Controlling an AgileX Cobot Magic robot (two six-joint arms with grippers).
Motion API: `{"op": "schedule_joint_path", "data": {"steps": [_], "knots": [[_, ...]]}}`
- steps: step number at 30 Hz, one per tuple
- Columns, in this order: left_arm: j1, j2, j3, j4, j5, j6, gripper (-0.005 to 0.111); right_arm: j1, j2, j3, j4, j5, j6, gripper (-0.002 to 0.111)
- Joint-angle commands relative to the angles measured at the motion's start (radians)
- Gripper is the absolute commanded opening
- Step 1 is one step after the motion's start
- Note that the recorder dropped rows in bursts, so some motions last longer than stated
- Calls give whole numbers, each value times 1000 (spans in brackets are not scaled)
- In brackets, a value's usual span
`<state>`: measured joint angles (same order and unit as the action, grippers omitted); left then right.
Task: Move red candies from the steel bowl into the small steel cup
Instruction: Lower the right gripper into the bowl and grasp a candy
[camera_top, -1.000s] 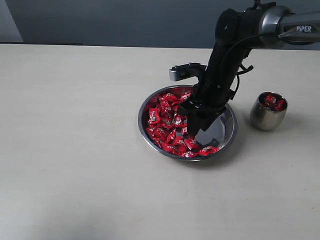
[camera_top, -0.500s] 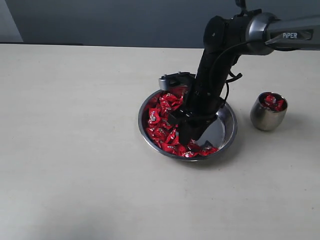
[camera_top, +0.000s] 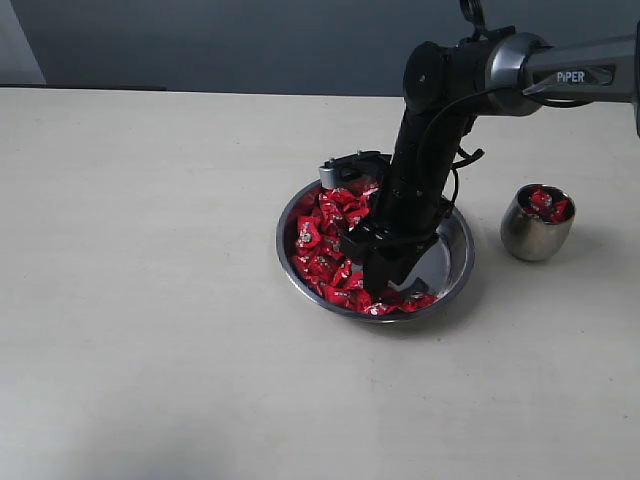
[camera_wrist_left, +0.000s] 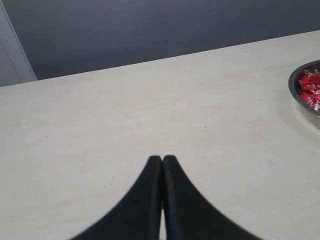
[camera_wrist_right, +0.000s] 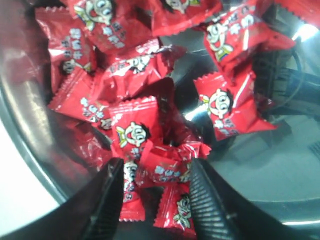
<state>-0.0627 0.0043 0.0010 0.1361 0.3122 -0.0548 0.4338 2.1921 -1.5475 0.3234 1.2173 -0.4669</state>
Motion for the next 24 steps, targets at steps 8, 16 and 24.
{"op": "schedule_joint_path", "data": {"steps": [8,16,24], "knots": [[-10,-4,-1,0,-4,-6,0,-1,-1,-2,-18,4,-1,27],[-10,-4,-1,0,-4,-6,0,-1,-1,-2,-18,4,-1,30],[-10,-4,-1,0,-4,-6,0,-1,29,-2,1,4,-1,30]]}}
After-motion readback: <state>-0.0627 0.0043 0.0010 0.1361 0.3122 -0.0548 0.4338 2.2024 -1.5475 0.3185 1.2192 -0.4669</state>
